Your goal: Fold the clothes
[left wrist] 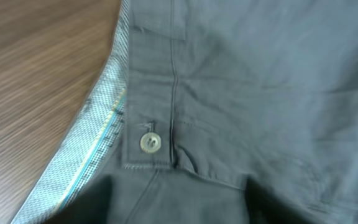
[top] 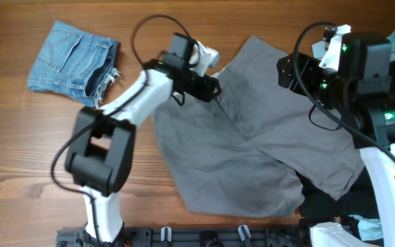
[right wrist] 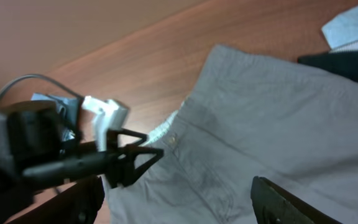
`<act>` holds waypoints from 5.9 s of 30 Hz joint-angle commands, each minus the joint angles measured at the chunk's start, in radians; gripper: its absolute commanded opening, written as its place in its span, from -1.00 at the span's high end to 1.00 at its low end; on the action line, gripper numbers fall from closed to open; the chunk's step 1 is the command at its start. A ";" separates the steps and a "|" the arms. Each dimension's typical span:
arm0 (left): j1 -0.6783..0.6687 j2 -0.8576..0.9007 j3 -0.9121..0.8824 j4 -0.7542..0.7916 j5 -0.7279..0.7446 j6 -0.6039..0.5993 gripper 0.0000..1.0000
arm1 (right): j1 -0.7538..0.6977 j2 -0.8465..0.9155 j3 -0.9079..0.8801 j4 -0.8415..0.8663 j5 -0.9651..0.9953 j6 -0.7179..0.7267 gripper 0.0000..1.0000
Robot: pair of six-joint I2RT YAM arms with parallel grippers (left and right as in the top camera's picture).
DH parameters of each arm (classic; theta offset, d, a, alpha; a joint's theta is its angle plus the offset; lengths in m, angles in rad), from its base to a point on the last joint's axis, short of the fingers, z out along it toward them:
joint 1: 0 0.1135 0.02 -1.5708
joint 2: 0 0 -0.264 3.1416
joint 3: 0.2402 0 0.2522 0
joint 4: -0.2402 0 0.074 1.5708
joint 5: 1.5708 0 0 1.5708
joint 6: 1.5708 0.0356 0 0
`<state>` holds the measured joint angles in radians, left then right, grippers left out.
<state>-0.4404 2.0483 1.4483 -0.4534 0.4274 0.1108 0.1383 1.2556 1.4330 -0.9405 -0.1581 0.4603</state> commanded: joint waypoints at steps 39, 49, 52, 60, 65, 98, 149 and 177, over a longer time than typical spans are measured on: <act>-0.018 0.049 0.005 -0.012 -0.088 -0.041 -0.43 | -0.002 0.167 0.005 -0.127 0.004 -0.042 -0.62; -0.081 0.193 0.005 0.024 -0.306 -0.143 0.70 | -0.002 0.167 0.005 -0.127 0.004 -0.041 -0.64; -0.045 0.211 0.005 0.023 -0.553 -0.263 0.58 | -0.002 0.167 0.005 -0.127 0.003 -0.042 -0.64; 0.213 0.212 0.005 -0.047 -0.717 -0.336 0.52 | -0.002 0.167 0.005 -0.127 0.008 -0.042 -0.66; 0.371 0.211 0.005 -0.160 -0.716 -0.418 0.37 | -0.002 0.168 -0.007 -0.127 0.083 -0.043 -0.71; 0.316 -0.085 0.005 -0.307 -0.298 -0.270 -0.57 | -0.087 0.752 -0.050 0.485 -0.103 -0.122 -0.24; 0.313 -0.085 0.005 -0.375 -0.297 -0.219 -0.73 | -0.026 0.623 -0.357 0.288 -0.158 -0.184 0.03; 0.107 0.039 -0.017 -0.158 -0.171 0.064 0.81 | -0.119 0.335 -0.332 0.175 -0.198 -0.209 0.90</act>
<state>-0.3279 1.9961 1.4528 -0.6441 0.2790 0.1223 0.0204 1.6794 1.1027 -0.7555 -0.3546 0.2569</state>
